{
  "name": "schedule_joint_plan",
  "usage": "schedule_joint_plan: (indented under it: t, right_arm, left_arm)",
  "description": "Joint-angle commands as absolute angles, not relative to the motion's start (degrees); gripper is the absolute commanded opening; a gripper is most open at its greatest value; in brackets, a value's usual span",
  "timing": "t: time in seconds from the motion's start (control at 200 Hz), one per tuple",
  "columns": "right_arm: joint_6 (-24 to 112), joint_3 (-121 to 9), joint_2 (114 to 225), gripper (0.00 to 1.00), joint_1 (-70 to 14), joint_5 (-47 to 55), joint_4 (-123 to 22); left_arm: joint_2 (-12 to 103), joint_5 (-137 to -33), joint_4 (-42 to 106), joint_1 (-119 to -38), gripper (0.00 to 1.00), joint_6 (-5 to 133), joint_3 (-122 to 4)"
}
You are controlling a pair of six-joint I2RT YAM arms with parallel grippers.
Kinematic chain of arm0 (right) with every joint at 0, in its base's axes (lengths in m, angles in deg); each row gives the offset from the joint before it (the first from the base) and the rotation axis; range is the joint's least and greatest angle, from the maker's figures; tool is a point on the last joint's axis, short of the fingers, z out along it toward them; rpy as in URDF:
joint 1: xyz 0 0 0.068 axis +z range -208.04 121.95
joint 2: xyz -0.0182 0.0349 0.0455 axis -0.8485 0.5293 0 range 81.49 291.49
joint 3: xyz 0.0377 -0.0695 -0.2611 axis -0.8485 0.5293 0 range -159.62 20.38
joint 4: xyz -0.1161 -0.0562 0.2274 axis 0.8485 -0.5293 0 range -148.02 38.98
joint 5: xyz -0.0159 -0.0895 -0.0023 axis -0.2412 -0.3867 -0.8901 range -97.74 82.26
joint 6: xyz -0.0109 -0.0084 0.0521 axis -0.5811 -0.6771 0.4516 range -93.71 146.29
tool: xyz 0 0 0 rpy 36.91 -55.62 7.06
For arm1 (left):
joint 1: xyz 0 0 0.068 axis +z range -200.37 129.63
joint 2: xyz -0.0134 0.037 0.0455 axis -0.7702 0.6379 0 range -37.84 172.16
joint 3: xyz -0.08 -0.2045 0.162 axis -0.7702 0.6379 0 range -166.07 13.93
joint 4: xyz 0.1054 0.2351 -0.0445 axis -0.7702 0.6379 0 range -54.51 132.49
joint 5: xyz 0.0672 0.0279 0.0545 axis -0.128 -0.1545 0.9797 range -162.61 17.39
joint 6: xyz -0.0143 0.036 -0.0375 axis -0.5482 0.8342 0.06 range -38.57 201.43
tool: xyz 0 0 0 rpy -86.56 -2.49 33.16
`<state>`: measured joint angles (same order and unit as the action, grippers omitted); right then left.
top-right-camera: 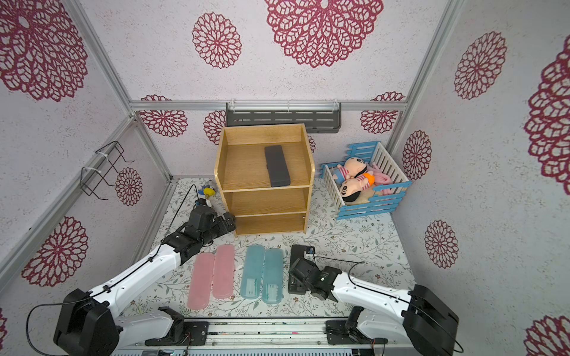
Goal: Place the pencil cases on the shelf according to color
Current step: Pick up the pencil case from the center of the board.
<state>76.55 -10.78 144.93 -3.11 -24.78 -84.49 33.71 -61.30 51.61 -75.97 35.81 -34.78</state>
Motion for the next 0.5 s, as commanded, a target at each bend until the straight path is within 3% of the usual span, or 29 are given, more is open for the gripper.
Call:
schedule_joint_plan:
  t: [0.0,0.49]
  right_arm:
    - [75.3,-11.3,141.6,0.95,-2.8,-24.5,-82.0]
    - [77.8,-12.0,150.2,0.99,-1.5,-23.9,-75.7]
  left_arm:
    - [33.8,-59.2,50.2,-75.7,0.97,36.7,-35.3]
    - [39.1,-60.2,45.3,-72.4,0.97,35.4,-36.2]
